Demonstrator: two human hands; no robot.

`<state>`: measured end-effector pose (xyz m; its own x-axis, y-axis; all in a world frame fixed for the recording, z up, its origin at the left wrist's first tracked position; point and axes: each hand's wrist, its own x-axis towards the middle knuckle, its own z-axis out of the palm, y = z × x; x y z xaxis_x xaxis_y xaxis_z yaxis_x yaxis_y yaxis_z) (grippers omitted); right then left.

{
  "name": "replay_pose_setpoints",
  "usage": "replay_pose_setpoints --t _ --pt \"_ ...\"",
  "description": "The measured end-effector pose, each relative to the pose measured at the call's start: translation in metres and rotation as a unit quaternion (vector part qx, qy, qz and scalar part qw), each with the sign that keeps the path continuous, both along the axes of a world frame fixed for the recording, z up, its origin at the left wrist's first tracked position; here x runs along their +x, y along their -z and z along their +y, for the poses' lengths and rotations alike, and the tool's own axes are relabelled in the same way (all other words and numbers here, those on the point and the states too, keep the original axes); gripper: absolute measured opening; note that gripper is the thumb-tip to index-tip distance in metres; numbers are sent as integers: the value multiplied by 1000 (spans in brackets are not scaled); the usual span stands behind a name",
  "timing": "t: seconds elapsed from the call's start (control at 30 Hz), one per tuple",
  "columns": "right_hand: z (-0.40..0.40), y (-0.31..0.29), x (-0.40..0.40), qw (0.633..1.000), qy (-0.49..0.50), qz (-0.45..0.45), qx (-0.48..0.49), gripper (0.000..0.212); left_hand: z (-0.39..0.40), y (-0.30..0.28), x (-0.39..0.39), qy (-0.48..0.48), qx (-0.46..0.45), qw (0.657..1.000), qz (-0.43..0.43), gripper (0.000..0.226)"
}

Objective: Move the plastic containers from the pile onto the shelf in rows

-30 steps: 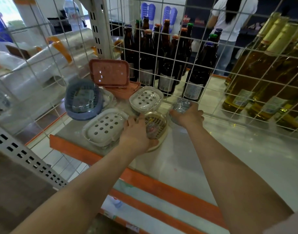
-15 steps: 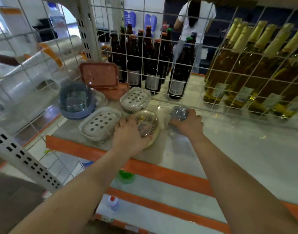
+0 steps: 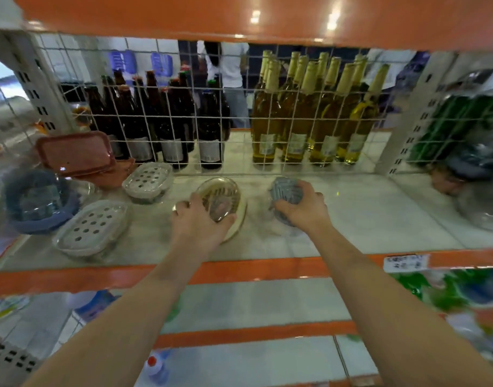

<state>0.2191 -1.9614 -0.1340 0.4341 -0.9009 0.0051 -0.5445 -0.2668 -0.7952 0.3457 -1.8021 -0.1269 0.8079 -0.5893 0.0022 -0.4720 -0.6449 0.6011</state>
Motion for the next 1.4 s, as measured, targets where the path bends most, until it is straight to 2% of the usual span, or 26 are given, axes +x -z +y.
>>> replay_pose_setpoints --t 0.17,0.3,0.47,0.8,0.97,1.13,1.4 --pt "-27 -13 -77 998 49 13 -29 80 -35 -12 -59 50 -25 998 -26 82" --pt "-40 -17 -130 997 71 6 -43 76 -61 -16 -96 51 -39 998 -15 82" --pt "-74 -22 -246 990 121 43 -53 77 -109 -12 -196 107 -54 993 -4 75" --pt "-119 -24 -434 980 176 70 -68 74 -198 -2 -371 185 -41 982 -14 83" --pt "-140 -22 -496 973 213 57 -65 78 -233 -6 -425 232 -63 970 -28 80" --pt "-169 -21 -538 968 243 25 -62 79 -273 -13 -467 274 -100 954 -70 88" --pt "-251 -43 -584 955 266 -7 -135 73 -377 -40 -507 299 -152 935 -119 92"
